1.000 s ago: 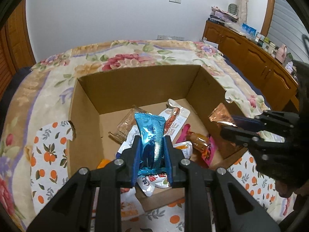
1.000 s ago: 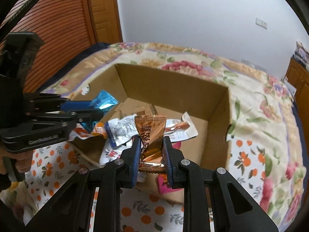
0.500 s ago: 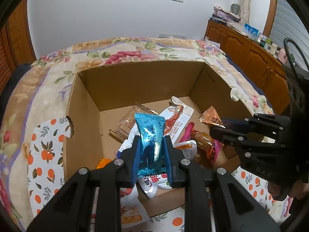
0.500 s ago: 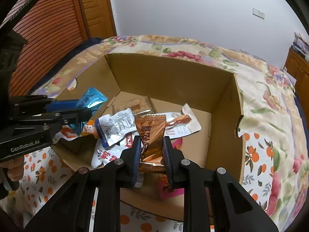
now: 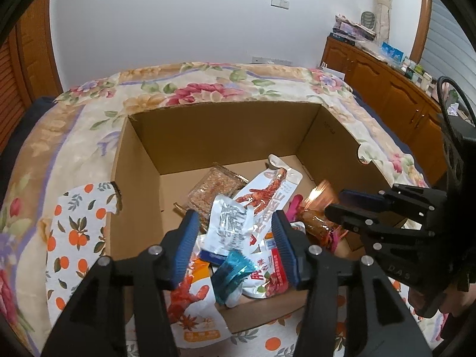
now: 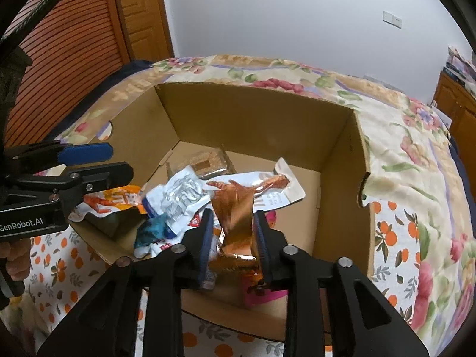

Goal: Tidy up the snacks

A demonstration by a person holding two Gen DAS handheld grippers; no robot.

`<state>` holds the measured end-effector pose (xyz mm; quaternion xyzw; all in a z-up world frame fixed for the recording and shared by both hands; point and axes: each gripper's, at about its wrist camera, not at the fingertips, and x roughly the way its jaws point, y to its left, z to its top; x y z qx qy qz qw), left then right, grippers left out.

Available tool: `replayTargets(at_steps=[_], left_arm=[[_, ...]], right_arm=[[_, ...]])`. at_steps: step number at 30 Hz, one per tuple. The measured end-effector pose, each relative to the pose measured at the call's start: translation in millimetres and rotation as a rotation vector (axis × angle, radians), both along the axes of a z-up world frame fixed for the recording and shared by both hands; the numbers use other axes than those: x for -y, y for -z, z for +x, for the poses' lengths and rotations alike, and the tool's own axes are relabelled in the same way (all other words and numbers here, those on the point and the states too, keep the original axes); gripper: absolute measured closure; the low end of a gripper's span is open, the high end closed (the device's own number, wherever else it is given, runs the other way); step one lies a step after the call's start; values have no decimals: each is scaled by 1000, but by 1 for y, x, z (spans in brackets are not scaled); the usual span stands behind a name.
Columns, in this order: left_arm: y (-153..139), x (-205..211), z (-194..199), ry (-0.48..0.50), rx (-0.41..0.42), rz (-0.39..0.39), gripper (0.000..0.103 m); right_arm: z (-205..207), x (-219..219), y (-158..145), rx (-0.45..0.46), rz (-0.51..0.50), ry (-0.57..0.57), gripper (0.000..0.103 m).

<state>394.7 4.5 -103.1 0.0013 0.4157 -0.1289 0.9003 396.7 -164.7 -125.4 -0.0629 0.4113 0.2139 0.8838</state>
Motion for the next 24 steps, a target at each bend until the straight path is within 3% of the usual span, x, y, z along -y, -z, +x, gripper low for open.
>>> replayTargets(at_steps=[5,7,9,11,14,15,24], left_arm=[[-8,-1,-7,-20,15,20,46],[-14,-3,-13,-31,22,21,37],[-23,-5,-22,-42,50,11,13],[-36,-7,-32,-53,86,12,8],[-54,-9,-45,-61,124,18,4],[-61,-9,-49,-63,137,17,0],[-118,5,-111,-65,279,107,0]], right_arm=[[-6,7,-14,35,11,32,37],[-11,11,-23,57,11,52,24],[-17,16,-34,72,23,66,17],[-24,20,-44,89,25,79,8],[-36,28,-62,117,41,93,0],[-40,30,-68,123,50,96,0],[-91,41,-121,190,73,113,0]])
